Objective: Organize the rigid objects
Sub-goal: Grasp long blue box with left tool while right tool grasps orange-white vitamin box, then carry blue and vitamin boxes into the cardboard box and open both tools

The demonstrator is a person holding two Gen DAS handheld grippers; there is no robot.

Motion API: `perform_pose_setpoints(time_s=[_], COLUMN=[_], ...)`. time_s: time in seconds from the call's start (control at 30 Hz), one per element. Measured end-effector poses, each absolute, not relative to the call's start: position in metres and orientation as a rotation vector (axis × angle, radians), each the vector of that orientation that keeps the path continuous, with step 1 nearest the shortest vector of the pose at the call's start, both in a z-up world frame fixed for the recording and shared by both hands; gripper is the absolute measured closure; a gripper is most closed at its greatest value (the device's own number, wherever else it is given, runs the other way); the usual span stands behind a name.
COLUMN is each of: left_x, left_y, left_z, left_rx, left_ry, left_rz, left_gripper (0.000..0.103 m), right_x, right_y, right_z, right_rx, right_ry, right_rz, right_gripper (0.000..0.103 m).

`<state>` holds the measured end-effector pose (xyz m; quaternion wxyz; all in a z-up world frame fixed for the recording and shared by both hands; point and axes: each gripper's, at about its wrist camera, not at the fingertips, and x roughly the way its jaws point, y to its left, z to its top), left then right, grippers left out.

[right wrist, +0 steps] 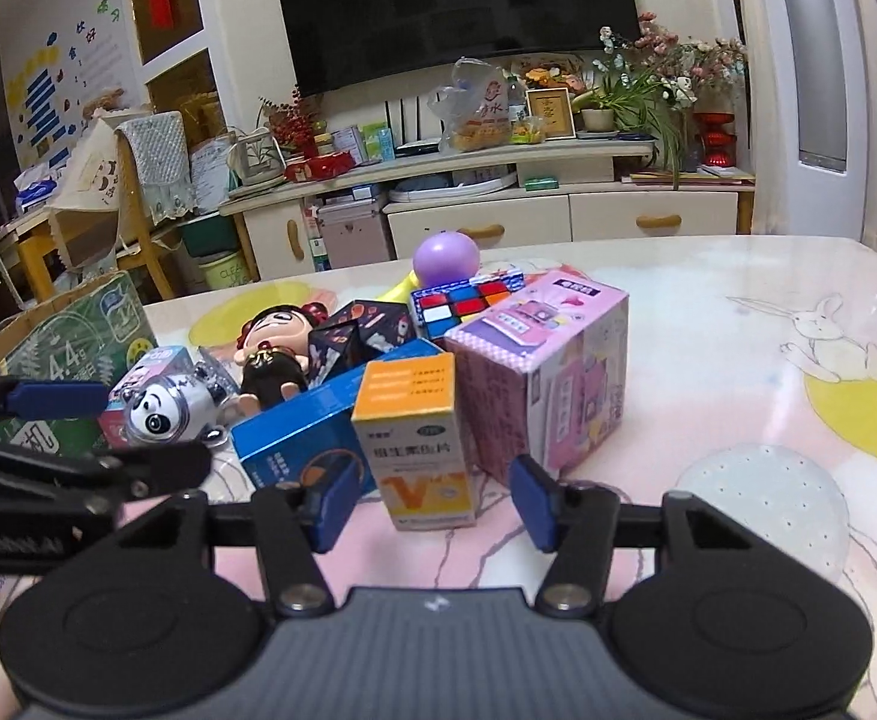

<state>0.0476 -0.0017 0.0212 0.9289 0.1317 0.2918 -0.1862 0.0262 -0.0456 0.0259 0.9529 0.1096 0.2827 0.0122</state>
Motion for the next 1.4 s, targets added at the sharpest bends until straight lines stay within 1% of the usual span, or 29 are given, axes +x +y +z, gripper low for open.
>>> perform_pose_setpoints(time_s=[0.1,0.2,0.37,0.47,0.5,0.53,0.6,0.63,0.7,0.73,0.77,0.83,0.9,0.93,1.0,1.07,1.1,1.13,1.23,1.33,1.4], left_x=[0.053,0.061,0.071,0.075,0.077,0.078,0.081,0.083,0.087,0.088,0.089,0.091,0.093,0.093,0.094,0.093,0.092,0.092,0.089,0.083,0.081], left_y=[-0.007,-0.01,-0.022,-0.035,-0.038,-0.042,-0.049,-0.053,-0.059,-0.062,-0.065,-0.07,-0.074,-0.076,-0.077,-0.079,-0.078,-0.078,-0.075,-0.068,-0.062], left_z=[0.017,0.012,0.002,-0.005,-0.007,-0.009,-0.012,-0.014,-0.016,-0.017,-0.018,-0.019,-0.021,-0.022,-0.024,-0.027,-0.026,-0.027,-0.027,-0.023,-0.021], left_rx=[0.276,0.278,0.331,0.374,0.381,0.388,0.398,0.401,0.403,0.401,0.401,0.409,0.415,0.416,0.414,0.412,0.412,0.409,0.389,0.367,0.342], left_ry=[0.594,0.594,0.607,0.608,0.609,0.61,0.61,0.61,0.61,0.609,0.608,0.602,0.598,0.596,0.596,0.595,0.595,0.596,0.602,0.617,0.629], left_rz=[-0.402,-0.427,-0.455,-0.461,-0.464,-0.464,-0.459,-0.456,-0.451,-0.451,-0.449,-0.447,-0.445,-0.441,-0.44,-0.433,-0.429,-0.425,-0.402,-0.38,-0.37], left_gripper=[0.002,0.003,0.004,0.007,0.011,0.014,0.027,0.029,0.034,0.035,0.037,0.04,0.05,0.052,0.063,0.067,0.071,0.072,0.072,0.072,0.072], right_x=[0.032,0.038,0.045,0.049,0.05,0.05,0.052,0.053,0.053,0.053,0.053,0.054,0.056,0.057,0.058,0.059,0.059,0.06,0.06,0.059,0.058], right_y=[-0.048,-0.057,-0.066,-0.073,-0.075,-0.076,-0.078,-0.078,-0.079,-0.08,-0.081,-0.083,-0.084,-0.083,-0.083,-0.082,-0.083,-0.082,-0.079,-0.076,-0.075], right_z=[0.023,0.02,0.018,0.019,0.019,0.019,0.019,0.019,0.019,0.019,0.019,0.02,0.018,0.018,0.017,0.017,0.017,0.016,0.016,0.017,0.017], right_rx=[0.229,0.264,0.241,0.239,0.234,0.232,0.235,0.236,0.24,0.245,0.25,0.254,0.259,0.262,0.265,0.263,0.262,0.262,0.247,0.226,0.222], right_ry=[0.587,0.604,0.61,0.612,0.611,0.611,0.615,0.616,0.616,0.614,0.612,0.612,0.616,0.618,0.619,0.616,0.616,0.616,0.615,0.605,0.604], right_rz=[0.029,0.039,0.026,0.026,0.027,0.027,0.035,0.039,0.044,0.044,0.043,0.044,0.045,0.045,0.049,0.05,0.052,0.054,0.062,0.066,0.066], right_gripper=[0.053,0.054,0.054,0.053,0.053,0.052,0.051,0.05,0.045,0.04,0.038,0.037,0.037,0.037,0.038,0.039,0.041,0.044,0.057,0.063,0.065])
